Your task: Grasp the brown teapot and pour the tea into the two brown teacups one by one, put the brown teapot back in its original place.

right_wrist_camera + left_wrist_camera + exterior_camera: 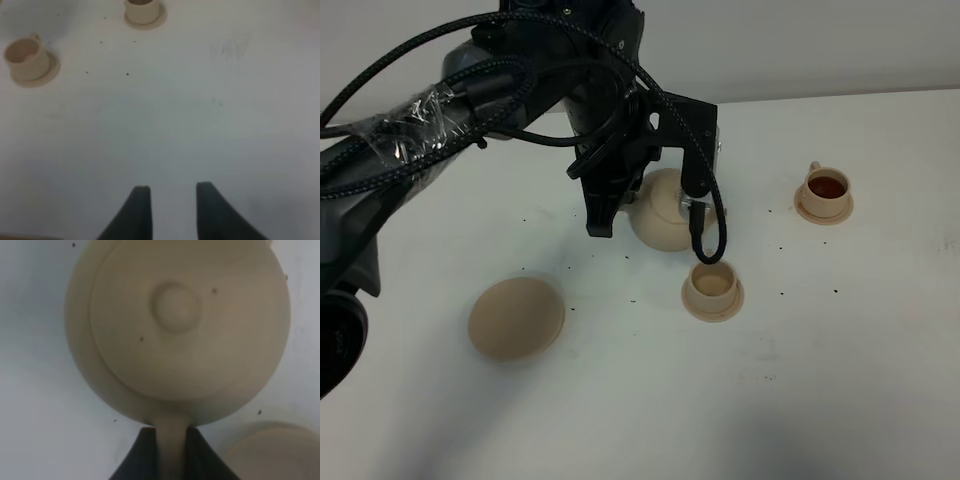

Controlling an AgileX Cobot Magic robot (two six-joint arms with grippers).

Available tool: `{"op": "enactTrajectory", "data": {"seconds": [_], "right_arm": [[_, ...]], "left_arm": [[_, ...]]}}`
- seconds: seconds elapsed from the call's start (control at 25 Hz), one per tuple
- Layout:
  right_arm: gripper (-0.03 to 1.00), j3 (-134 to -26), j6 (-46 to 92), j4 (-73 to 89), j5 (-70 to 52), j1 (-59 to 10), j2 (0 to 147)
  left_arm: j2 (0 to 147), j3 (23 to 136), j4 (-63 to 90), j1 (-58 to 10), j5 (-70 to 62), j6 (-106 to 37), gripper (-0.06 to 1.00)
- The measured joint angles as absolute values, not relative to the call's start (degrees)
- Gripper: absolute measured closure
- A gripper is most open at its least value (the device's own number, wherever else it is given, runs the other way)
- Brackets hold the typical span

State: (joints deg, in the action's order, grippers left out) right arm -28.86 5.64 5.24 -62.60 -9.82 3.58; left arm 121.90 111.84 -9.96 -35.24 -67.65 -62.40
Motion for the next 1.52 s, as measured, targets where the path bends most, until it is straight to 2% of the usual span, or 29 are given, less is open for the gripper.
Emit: {"op": "enactTrajectory", "data": {"seconds": [0.28, 0.68, 1.52], "right_arm": [[0.73, -28.9, 5.6, 5.2, -62.6, -9.8, 3.6], [0.73, -28.9, 5.6, 5.2, -62.6, -9.8, 3.6], [0.73, -28.9, 5.6, 5.2, -62.6, -9.8, 3.6]], "left_arm": [[121.9, 110.6, -12.8, -35.9, -65.0, -62.3, 0.82], [121.9, 102.8, -10.0, -34.9, -60.2, -59.1, 0.82], [121.0, 102.6, -10.4, -33.7, -61.4, -59.8, 0.82]]}}
